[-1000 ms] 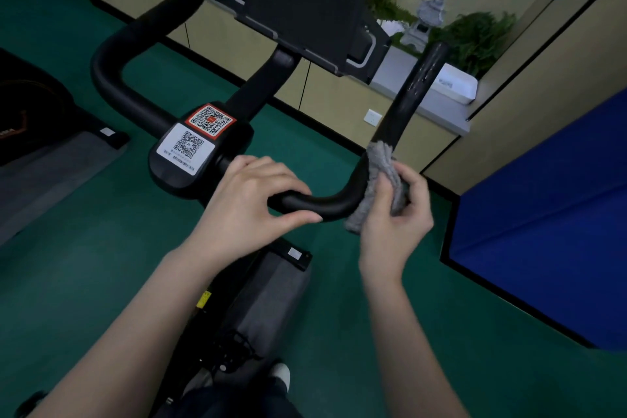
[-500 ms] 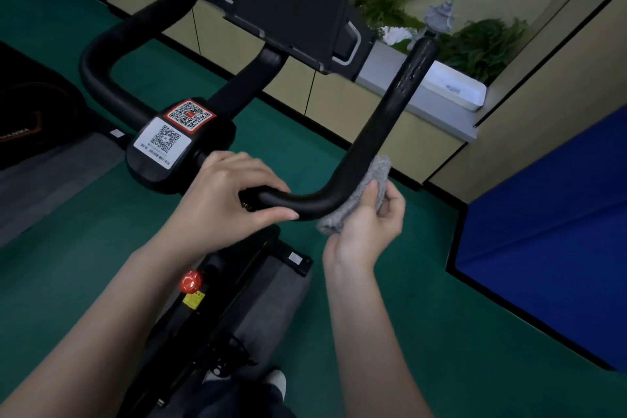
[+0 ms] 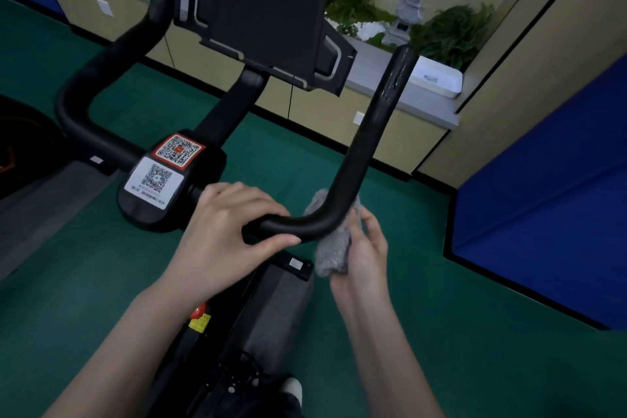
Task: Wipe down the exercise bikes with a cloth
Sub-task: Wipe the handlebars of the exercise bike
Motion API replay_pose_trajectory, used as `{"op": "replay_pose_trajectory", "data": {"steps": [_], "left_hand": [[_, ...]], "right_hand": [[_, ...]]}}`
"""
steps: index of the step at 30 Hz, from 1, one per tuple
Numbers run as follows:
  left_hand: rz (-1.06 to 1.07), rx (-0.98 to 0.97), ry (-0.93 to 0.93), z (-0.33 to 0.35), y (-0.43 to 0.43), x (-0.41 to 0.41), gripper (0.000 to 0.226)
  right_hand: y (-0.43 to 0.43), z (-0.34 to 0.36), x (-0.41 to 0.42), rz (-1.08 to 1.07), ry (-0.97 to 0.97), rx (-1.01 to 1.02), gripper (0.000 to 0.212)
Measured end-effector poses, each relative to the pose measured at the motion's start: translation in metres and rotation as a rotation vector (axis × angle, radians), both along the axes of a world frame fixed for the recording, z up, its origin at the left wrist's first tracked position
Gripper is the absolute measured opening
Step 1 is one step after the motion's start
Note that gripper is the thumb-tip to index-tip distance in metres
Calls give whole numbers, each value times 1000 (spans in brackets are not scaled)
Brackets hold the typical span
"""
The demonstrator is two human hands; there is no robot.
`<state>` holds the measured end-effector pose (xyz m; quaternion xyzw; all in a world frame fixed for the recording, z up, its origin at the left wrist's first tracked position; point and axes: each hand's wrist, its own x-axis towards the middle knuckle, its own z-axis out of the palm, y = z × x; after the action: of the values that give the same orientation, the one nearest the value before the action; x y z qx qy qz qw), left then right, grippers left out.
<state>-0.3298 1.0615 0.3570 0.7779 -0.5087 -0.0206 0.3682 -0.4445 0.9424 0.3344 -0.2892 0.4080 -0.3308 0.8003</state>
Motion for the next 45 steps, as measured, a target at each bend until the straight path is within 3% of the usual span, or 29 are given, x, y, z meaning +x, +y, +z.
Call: {"op": "replay_pose_trajectory", "data": {"steps": [3, 8, 15, 19, 24, 30, 35, 42, 45], "left_hand": [[-8, 61, -21, 4, 0, -1, 47], [-24, 139, -120, 17, -19, -9, 64], [-5, 175, -20, 11, -52, -15, 58], [29, 186, -38, 6, -53, -15, 58], [57, 205, -44, 7, -54, -16, 50], [65, 209, -15, 7, -55, -16, 46], [94, 224, -4, 7, -54, -17, 48], [125, 221, 28, 8, -54, -17, 52], [131, 239, 42, 7, -55, -16, 52]], "right_hand": [[6, 0, -6, 11, 20, 4, 9], [-9, 9, 7, -170, 73, -146, 8], [0, 6, 4, -296, 274, -553, 13], [-33, 25, 13, -237, 458, -940, 17], [-58, 42, 19, -94, 642, -1298, 17], [-75, 55, 10, 162, 667, -1738, 16], [-100, 75, 29, 356, 708, -1875, 17], [-111, 107, 51, 1161, 674, -1893, 15], [-121, 116, 70, 1282, 757, -1873, 15]]}}
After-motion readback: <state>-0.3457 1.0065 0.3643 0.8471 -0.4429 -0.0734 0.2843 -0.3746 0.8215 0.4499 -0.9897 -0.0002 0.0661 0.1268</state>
